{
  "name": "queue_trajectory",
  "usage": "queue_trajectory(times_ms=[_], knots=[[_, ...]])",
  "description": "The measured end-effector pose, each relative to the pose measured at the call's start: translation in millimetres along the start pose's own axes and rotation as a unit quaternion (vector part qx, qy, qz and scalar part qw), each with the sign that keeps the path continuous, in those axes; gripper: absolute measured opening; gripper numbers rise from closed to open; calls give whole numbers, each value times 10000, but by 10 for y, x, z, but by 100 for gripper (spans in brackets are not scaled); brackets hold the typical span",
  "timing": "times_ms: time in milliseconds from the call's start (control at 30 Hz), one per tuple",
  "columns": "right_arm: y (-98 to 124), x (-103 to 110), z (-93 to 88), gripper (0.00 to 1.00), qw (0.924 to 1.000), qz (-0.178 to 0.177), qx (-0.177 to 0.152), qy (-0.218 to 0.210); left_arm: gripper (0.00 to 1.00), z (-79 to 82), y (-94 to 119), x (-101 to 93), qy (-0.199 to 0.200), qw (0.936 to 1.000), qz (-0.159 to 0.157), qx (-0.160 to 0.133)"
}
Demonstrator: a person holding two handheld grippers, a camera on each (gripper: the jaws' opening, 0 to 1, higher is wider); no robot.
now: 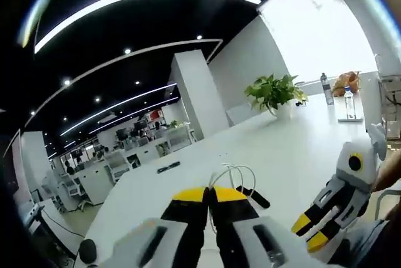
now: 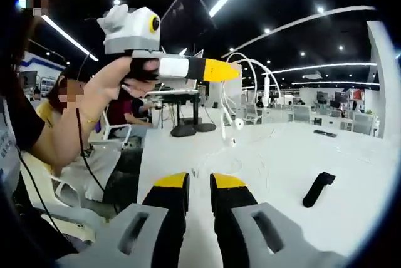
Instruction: Peel open the Velcro strap on the desktop, arrange the wired earphones neatly onto it, and close the Velcro strap to secure them.
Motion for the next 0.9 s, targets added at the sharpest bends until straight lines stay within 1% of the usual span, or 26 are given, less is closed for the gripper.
queue_trajectory(times_ms=[133, 267, 333, 433, 600, 700, 900], knots=[[-111, 57, -72, 16, 9981, -151, 310, 503, 6, 2, 19, 8, -13, 10000, 19, 0], [-161, 63, -109, 14, 9950, -304, 448, 833, 6, 8, 53, 27, -50, 10000, 41, 7], [-156, 64, -107, 10, 9934, -367, 414, 1009, 6, 5, 68, 43, -73, 10000, 64, 16], [-140, 51, -96, 6, 9927, -393, 383, 1071, 6, -3, 93, 71, -90, 9999, 106, 0], [-144, 48, -116, 6, 9929, -344, 430, 1051, 6, 4, 109, 97, -38, 9999, 124, -43], [-145, 48, -116, 5, 9925, -352, 426, 1090, 6, 7, 111, 91, -93, 9999, 124, -18], [-146, 77, -148, 7, 9907, -334, 490, 1226, 6, 28, 121, 91, -80, 9999, 128, -50]])
Point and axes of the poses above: the point that each gripper's makers call its tool centre point, and the gripper's own axes: y roughly backward along the fingers, x roughly to its left, z roughly out of its top, the point moved 5 cm from there along y, roughly backward along the fingers, and after that the axes turned 6 degrees about -z, right-handed, at the moved point
